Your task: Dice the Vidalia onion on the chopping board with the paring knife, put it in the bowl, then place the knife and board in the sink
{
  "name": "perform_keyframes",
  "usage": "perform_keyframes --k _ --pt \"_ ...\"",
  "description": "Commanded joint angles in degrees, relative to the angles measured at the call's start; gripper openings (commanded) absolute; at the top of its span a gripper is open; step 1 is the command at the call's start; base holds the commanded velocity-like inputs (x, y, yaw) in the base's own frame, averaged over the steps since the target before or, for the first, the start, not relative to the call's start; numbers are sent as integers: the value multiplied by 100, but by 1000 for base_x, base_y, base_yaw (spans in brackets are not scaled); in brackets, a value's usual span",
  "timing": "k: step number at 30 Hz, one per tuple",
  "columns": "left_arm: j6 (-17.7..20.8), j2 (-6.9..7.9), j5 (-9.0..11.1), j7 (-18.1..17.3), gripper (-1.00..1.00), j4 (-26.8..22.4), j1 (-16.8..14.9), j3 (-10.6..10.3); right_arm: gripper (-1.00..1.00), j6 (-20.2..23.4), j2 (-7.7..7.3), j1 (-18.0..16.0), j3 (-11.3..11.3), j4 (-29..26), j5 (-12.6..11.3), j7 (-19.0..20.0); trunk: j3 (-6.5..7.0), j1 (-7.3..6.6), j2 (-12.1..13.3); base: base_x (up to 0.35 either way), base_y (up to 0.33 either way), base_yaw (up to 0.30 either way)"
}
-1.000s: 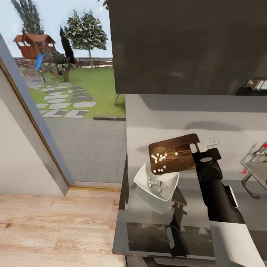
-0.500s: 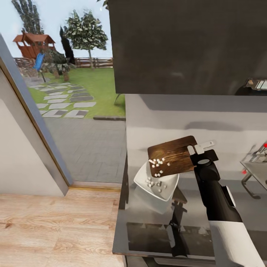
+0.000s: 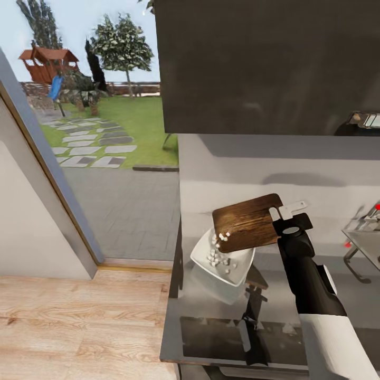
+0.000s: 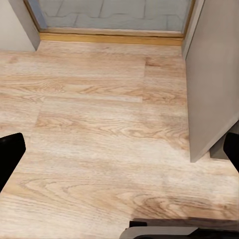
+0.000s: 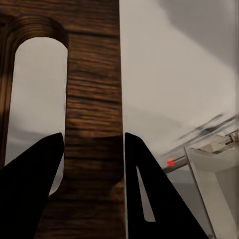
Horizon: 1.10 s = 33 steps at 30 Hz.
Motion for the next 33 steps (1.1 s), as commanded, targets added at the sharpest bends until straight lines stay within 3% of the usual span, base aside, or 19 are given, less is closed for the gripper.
perform_keyframes --k 1,26,27,30,33 --pt "-6 5 42 19 100 -12 2 -50 -100 24 -1 -5 2 -7 51 45 -10 3 -11 0 0 0" --pt "-6 5 42 17 100 -12 2 -53 -100 -180 7 -5 -59 -7 15 -130 -10 3 -11 -1 0 0" --pt "-6 5 42 16 100 -12 2 -53 -100 -179 13 -5 -218 -7 -89 -82 -10 3 -11 -174 0 0" --pt "-6 5 42 14 100 -12 0 -53 -100 -178 15 -5 -837 -7 -777 335 -10 3 -11 -270 0 0" --pt "-6 5 42 14 100 -12 1 -53 -100 -178 10 -5 -1248 -7 -1274 770 -10 3 -11 -308 0 0"
